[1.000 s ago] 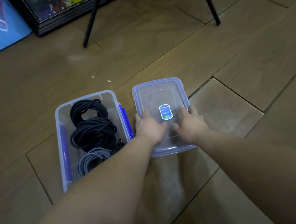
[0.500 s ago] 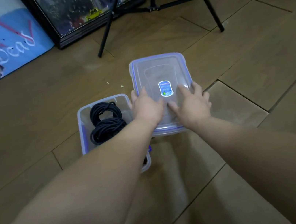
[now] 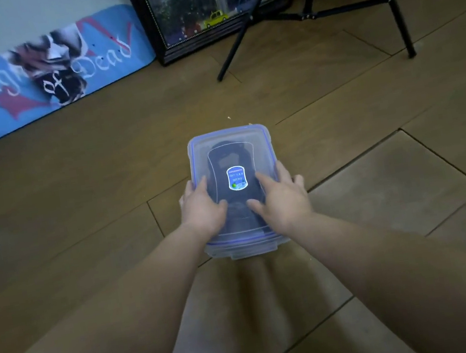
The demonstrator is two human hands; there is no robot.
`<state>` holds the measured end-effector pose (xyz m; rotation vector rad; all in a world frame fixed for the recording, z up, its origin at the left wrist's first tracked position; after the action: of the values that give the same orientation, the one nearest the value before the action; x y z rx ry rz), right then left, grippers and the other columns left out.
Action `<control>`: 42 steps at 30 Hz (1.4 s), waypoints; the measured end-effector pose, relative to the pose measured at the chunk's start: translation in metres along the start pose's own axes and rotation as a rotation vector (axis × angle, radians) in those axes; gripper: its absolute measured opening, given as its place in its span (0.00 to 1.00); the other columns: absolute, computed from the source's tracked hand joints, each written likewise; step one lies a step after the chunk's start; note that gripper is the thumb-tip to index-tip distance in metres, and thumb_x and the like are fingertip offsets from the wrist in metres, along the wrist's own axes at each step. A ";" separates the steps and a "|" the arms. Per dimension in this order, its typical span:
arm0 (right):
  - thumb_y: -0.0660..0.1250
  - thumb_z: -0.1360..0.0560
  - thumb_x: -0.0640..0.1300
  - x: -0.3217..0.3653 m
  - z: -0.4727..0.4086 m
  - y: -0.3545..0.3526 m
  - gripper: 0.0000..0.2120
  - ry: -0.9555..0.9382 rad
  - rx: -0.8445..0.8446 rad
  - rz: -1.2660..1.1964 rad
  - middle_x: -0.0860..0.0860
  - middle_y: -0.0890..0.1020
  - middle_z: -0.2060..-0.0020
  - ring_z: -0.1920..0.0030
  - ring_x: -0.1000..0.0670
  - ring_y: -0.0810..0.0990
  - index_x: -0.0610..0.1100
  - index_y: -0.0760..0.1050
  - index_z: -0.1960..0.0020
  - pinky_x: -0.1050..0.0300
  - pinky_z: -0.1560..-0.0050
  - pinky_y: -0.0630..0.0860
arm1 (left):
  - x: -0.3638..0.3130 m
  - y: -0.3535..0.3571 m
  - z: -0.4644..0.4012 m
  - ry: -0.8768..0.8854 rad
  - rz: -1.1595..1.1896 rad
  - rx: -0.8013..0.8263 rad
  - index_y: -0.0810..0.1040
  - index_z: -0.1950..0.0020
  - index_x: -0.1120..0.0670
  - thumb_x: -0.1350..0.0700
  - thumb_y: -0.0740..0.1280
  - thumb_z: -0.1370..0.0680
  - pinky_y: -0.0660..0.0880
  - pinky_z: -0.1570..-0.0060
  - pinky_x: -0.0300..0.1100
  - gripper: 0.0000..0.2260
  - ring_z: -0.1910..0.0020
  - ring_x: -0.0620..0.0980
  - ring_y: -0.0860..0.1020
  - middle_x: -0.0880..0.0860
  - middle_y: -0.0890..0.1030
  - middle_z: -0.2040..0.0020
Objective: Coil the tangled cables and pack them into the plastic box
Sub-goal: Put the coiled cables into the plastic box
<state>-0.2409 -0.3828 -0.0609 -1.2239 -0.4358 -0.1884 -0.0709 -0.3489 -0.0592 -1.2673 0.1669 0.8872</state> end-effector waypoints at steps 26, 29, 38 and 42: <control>0.54 0.18 0.55 -0.011 -0.008 0.002 0.22 -0.044 0.064 0.161 0.48 0.56 0.26 0.33 0.42 0.62 0.58 0.59 0.25 0.47 0.33 0.65 | 0.016 0.022 -0.006 0.043 -0.315 0.220 0.42 0.19 0.47 0.46 0.58 0.17 0.55 0.24 0.50 0.33 0.20 0.51 0.47 0.53 0.37 0.20; 0.54 0.18 0.53 -0.019 -0.008 0.001 0.22 -0.037 0.000 0.067 0.50 0.56 0.25 0.32 0.43 0.61 0.59 0.59 0.25 0.48 0.33 0.64 | 0.015 0.023 -0.012 0.065 -0.357 0.220 0.43 0.19 0.47 0.45 0.58 0.17 0.52 0.23 0.53 0.32 0.20 0.51 0.42 0.53 0.38 0.20; 0.74 0.29 0.50 -0.063 -0.017 0.011 0.47 0.314 -0.028 -0.654 0.45 0.68 0.27 0.30 0.45 0.69 0.46 0.47 0.21 0.52 0.32 0.67 | -0.022 0.045 -0.007 0.274 -0.516 0.141 0.47 0.19 0.47 0.51 0.55 0.17 0.44 0.24 0.54 0.28 0.21 0.52 0.37 0.52 0.40 0.19; 0.75 0.30 0.52 -0.070 -0.017 0.006 0.48 0.361 -0.057 -0.609 0.44 0.71 0.30 0.30 0.43 0.70 0.42 0.50 0.21 0.52 0.33 0.68 | -0.018 0.053 -0.003 0.292 -0.546 0.196 0.44 0.20 0.42 0.36 0.56 0.20 0.42 0.24 0.53 0.33 0.22 0.53 0.35 0.53 0.37 0.20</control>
<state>-0.2979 -0.4028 -0.0997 -1.0536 -0.4768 -0.9319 -0.1170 -0.3588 -0.0894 -1.1698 0.1250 0.2095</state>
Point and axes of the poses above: each hand's wrist, its own z-axis away from the middle knuckle, its own y-axis out of the palm, x = y × z, the point moved 10 cm from there along -z, towards the middle knuckle
